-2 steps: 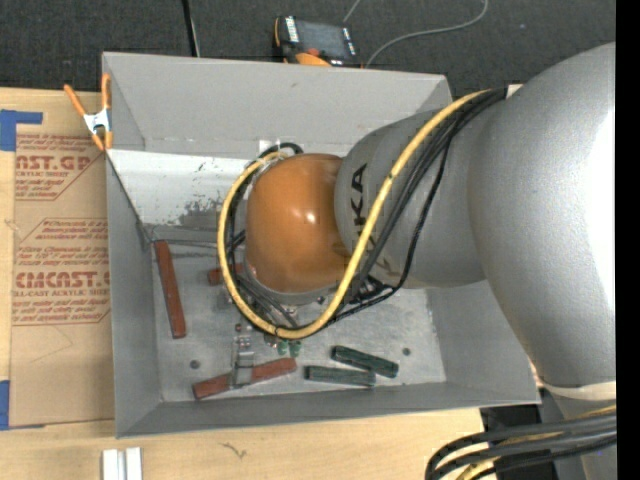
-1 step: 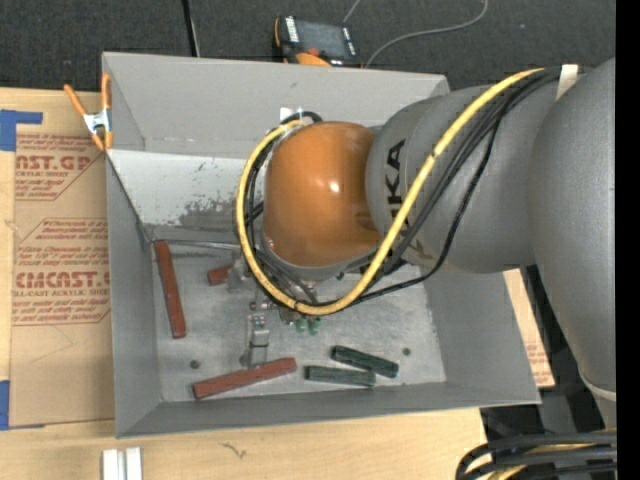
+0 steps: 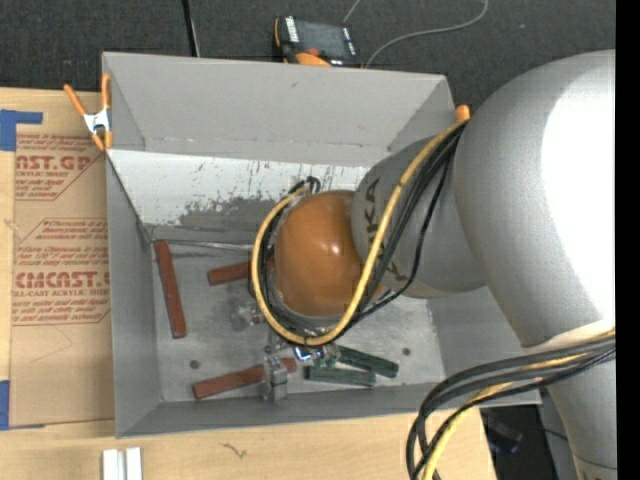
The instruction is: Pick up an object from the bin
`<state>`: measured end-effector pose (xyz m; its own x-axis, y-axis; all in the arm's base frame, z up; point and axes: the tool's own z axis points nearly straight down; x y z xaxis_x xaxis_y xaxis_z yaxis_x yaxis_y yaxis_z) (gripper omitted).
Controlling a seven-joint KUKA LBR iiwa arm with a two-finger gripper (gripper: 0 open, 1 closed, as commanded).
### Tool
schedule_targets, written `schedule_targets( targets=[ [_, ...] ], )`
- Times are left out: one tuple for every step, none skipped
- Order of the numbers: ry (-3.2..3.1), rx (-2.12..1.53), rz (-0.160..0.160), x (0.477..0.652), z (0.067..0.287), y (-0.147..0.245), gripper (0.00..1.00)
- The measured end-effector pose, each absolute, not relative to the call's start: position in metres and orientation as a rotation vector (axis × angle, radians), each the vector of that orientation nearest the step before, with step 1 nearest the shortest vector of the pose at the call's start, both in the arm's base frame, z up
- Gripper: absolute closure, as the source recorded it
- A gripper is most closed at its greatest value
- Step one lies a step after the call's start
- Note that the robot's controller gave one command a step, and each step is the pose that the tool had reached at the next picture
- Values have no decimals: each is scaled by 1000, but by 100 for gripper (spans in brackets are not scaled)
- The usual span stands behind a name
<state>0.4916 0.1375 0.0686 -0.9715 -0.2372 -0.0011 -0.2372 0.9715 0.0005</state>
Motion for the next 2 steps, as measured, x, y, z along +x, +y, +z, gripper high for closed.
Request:
schedule_targets(
  targets=[
    [3120, -376, 2, 491, 70, 138, 100],
    [3089, -508, 0, 537, 230, 117, 100]
  ],
)
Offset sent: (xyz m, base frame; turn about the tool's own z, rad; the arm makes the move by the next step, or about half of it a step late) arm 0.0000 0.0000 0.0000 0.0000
